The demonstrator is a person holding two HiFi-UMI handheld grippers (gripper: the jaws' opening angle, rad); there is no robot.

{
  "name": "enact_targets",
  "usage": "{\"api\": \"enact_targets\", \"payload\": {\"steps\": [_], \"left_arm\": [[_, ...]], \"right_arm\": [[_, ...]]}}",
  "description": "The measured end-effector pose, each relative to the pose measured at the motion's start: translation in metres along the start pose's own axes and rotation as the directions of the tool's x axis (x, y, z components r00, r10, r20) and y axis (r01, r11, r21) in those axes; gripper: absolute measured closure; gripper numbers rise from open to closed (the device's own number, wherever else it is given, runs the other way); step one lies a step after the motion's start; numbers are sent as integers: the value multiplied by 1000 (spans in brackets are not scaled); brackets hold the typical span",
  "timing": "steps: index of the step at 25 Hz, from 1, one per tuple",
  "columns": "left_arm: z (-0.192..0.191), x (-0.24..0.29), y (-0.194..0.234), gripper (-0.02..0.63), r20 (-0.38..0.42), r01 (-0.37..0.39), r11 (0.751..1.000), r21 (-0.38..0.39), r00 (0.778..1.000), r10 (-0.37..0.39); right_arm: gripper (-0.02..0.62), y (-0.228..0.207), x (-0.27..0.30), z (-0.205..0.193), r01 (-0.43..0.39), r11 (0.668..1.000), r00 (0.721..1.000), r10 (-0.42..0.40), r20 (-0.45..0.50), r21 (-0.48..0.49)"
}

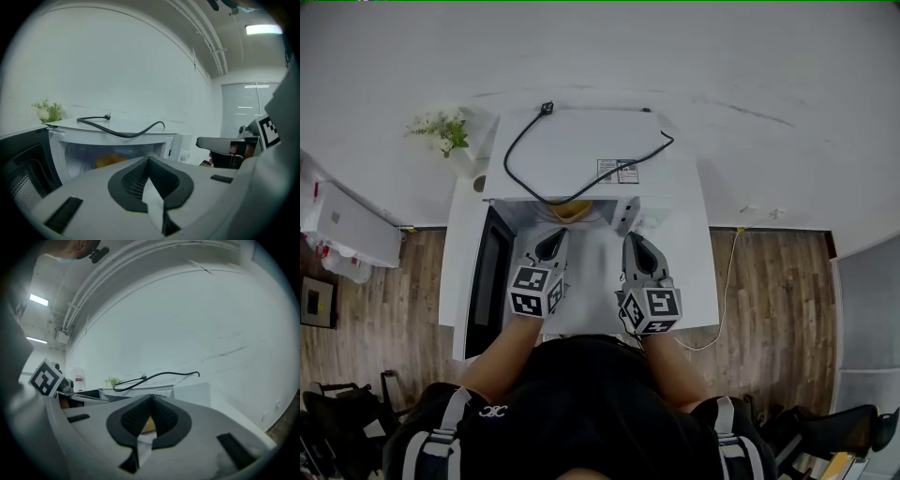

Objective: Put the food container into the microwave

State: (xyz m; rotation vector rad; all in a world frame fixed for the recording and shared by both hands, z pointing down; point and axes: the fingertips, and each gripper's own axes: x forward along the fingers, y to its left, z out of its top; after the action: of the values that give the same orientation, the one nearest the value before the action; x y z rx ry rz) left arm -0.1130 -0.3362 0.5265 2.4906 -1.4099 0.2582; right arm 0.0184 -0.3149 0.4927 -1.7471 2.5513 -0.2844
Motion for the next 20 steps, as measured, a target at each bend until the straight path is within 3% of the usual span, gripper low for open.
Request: {"api": "enact_targets", "payload": {"steps": [20], "left_arm": [[-3, 3, 8, 604, -16, -21, 1000, -1, 1000, 21]], "right_arm": [[600, 5, 9, -8, -35, 999, 999, 35, -18, 24]]}}
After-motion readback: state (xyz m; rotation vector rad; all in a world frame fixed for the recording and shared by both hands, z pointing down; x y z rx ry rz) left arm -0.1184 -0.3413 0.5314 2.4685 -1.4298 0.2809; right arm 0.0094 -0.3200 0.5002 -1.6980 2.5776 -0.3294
